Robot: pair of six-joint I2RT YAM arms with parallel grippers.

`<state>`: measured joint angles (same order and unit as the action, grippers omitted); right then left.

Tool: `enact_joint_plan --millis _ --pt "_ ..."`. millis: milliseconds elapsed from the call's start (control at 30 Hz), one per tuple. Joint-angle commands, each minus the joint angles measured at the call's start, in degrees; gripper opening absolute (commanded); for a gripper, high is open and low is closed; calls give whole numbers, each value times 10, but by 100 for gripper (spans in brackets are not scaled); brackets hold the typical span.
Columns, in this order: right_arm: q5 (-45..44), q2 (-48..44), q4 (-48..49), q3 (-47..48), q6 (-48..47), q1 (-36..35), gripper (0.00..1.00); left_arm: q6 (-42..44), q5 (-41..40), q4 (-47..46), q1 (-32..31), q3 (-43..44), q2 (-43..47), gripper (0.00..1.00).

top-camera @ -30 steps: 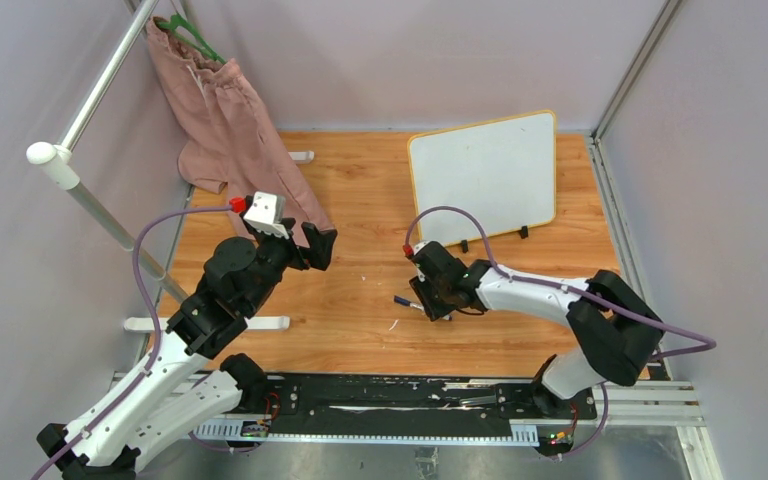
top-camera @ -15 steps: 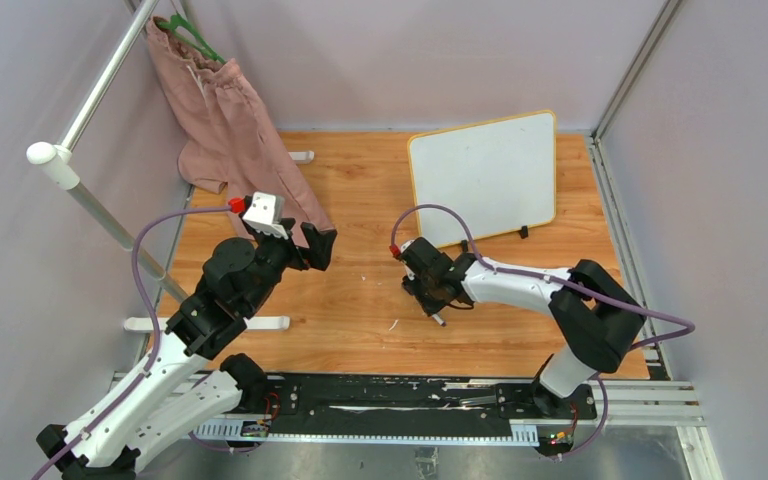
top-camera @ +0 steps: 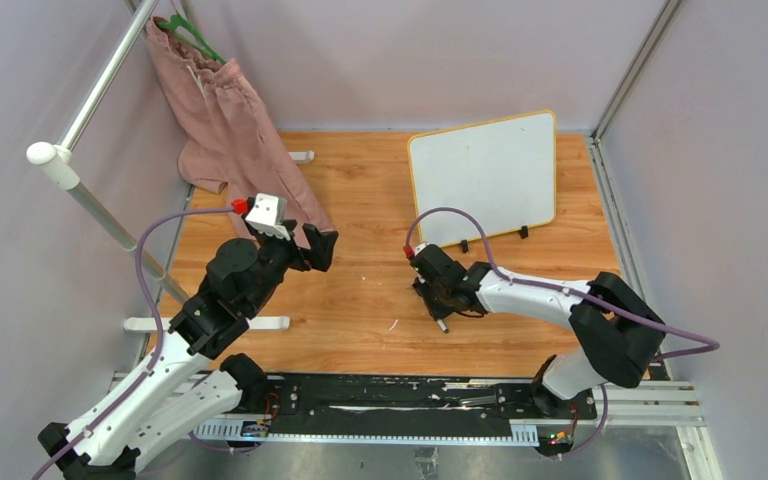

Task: Write a sentence on the whiteboard
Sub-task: Open the whiteboard marker at the center of the board.

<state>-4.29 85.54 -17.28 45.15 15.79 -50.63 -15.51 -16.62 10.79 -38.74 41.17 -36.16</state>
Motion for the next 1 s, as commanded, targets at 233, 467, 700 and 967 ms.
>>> enact_joint_plan --millis 233,467,700,967 --pt "-45 -98 45 -76 128 20 0 -15 4 -30 3 -13 -12 98" --pt "-66 -138 63 -106 166 20 0 -34 33 -42 2 -22 -38 97" --pt "-47 -217 82 -130 148 20 0 -128 96 -149 3 -91 -16 98" --pt "96 -341 196 -157 120 15 0 -217 275 -256 3 -120 -62 99"
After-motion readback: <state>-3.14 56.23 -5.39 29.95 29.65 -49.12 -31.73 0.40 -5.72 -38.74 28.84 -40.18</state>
